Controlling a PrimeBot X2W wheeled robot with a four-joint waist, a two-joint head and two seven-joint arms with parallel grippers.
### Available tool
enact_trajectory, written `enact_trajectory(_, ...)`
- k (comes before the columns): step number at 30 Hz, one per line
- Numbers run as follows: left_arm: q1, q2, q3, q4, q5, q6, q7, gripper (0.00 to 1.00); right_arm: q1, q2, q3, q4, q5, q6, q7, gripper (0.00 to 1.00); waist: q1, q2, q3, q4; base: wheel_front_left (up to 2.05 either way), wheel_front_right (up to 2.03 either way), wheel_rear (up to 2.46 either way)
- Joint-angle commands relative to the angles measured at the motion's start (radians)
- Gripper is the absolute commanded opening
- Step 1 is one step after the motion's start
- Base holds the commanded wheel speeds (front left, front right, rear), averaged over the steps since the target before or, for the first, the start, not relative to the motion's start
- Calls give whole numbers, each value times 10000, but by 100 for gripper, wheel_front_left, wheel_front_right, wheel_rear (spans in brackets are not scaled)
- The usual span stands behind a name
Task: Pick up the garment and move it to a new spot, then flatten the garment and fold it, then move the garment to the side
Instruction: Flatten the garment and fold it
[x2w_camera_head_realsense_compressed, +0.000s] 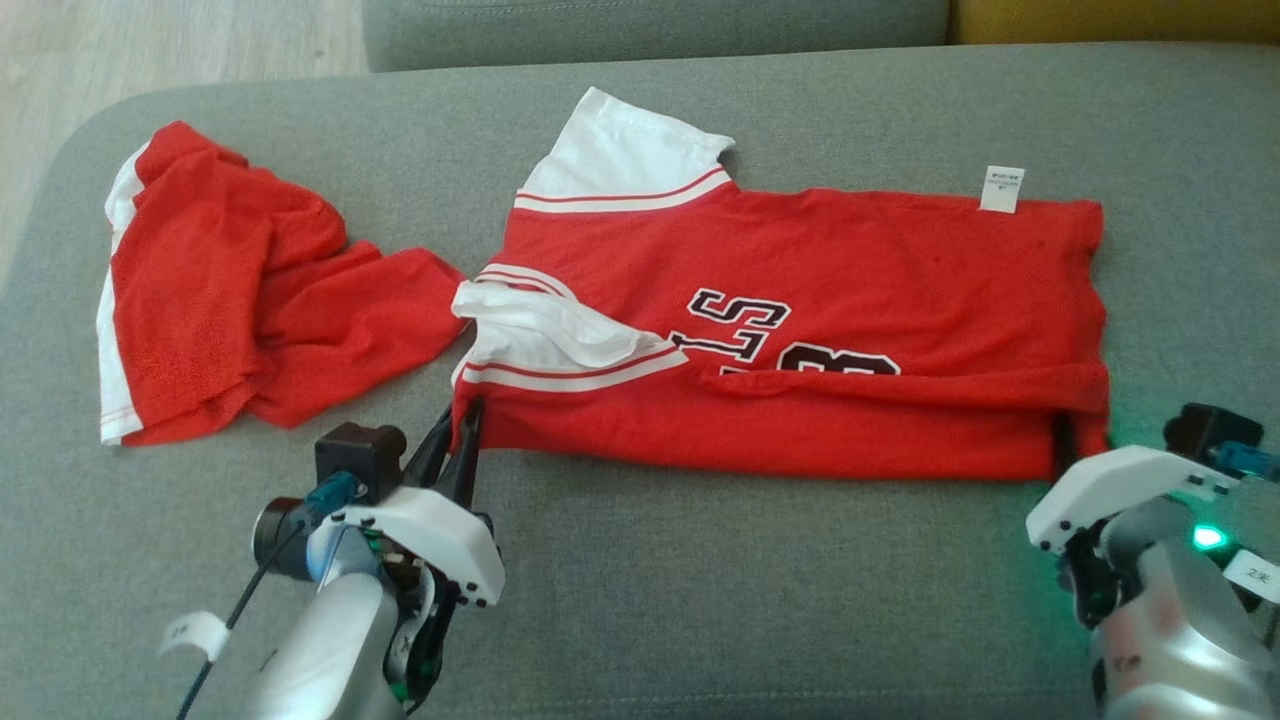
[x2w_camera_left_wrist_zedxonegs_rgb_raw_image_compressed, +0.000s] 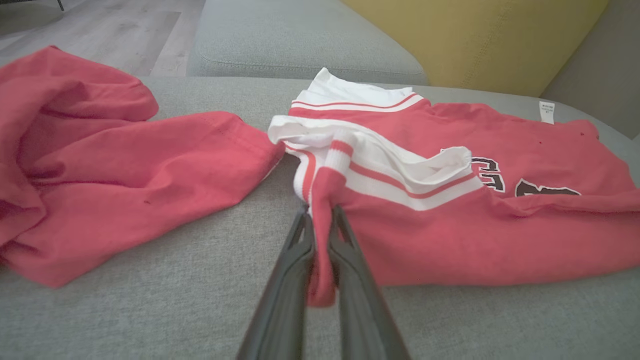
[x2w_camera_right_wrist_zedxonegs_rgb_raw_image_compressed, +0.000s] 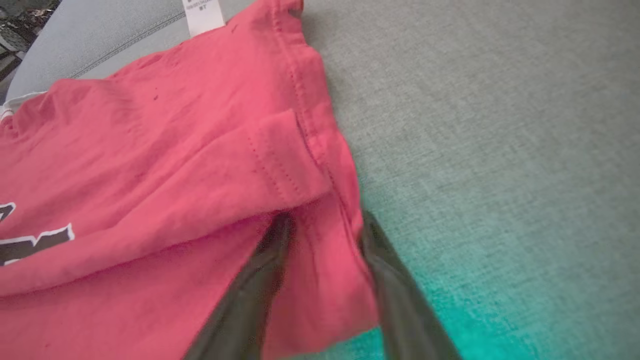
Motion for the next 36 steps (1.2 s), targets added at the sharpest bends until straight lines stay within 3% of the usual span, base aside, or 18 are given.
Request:
enact_trajectory(1,-243,256,283,-322,55,5,-10,0,-197,22,355,76,-125,-9,-58,0,0,0,-44,-18,0,0,0)
enact_trajectory(10,371,497,194,86,-171,-17,485,0,80,-133,351,-51,-942,-9,162,0,0,0,-883,-236,0,0,0)
enact_trajectory(17,1284,780,174,23,-604,-209,1098,0,832,-599,960,-931,-550,-9,1253,0,0,0,-1566,-275,0,0,0)
enact_trajectory(28,2515,1281,271,-1370,-1121,-137,1885,0,3227,-1293,1718,-4217,1237,-9,3908,0,0,0,-2084,-175,0,0,0)
enact_trajectory(36,3143,1315,105,-2119,-1268,33,2288,0,4875,-967,1403,-6520,1660,-9,4804,0,0,0,-2047,-265,0,0,0)
